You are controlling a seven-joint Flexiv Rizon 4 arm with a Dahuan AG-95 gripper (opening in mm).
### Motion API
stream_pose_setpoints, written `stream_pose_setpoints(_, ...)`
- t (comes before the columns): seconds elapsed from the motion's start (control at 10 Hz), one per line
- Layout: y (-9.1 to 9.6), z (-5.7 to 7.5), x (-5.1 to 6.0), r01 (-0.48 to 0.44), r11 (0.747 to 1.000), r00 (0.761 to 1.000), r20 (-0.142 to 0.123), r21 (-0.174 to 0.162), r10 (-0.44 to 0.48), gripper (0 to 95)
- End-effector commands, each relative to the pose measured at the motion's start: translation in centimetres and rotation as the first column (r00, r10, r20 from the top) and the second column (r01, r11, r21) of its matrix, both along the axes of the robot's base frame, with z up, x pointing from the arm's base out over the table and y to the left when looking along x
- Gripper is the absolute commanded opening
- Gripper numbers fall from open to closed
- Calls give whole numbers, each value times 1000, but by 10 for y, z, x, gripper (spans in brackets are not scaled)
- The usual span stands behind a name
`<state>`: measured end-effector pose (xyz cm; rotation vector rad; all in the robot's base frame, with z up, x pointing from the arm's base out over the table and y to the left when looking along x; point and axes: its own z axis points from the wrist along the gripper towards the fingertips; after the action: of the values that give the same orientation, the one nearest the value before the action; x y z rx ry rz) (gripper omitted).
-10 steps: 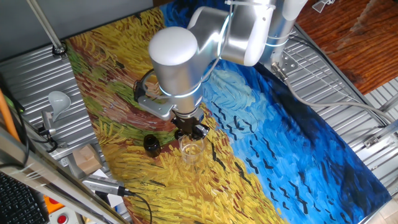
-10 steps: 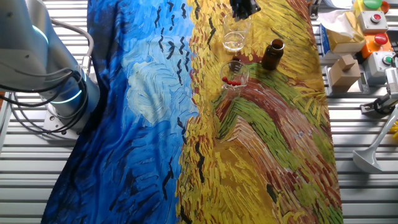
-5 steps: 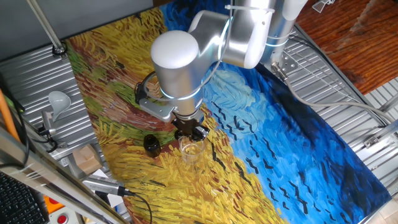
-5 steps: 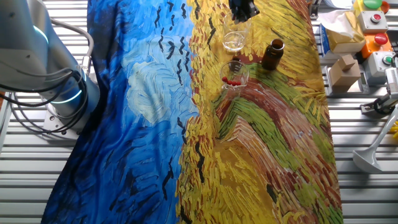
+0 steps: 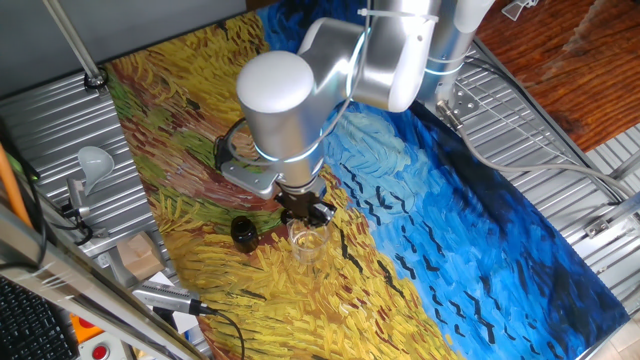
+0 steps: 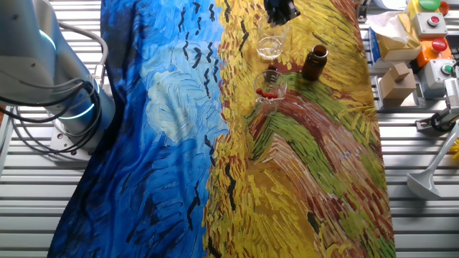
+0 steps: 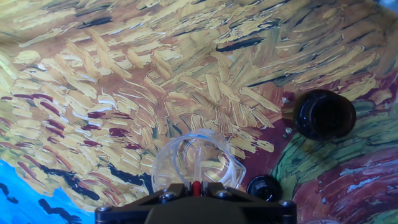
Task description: Transfer liquid using a dropper
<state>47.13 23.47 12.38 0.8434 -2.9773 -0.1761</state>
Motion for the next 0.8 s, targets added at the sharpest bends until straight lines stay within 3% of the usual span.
stream_pose_setpoints(0.1,-1,0,-1,6,1000,1000,5,0,-6,0)
stream_pose_setpoints(0.8,10,-12,1,28,1000,999,20,8,-28,0)
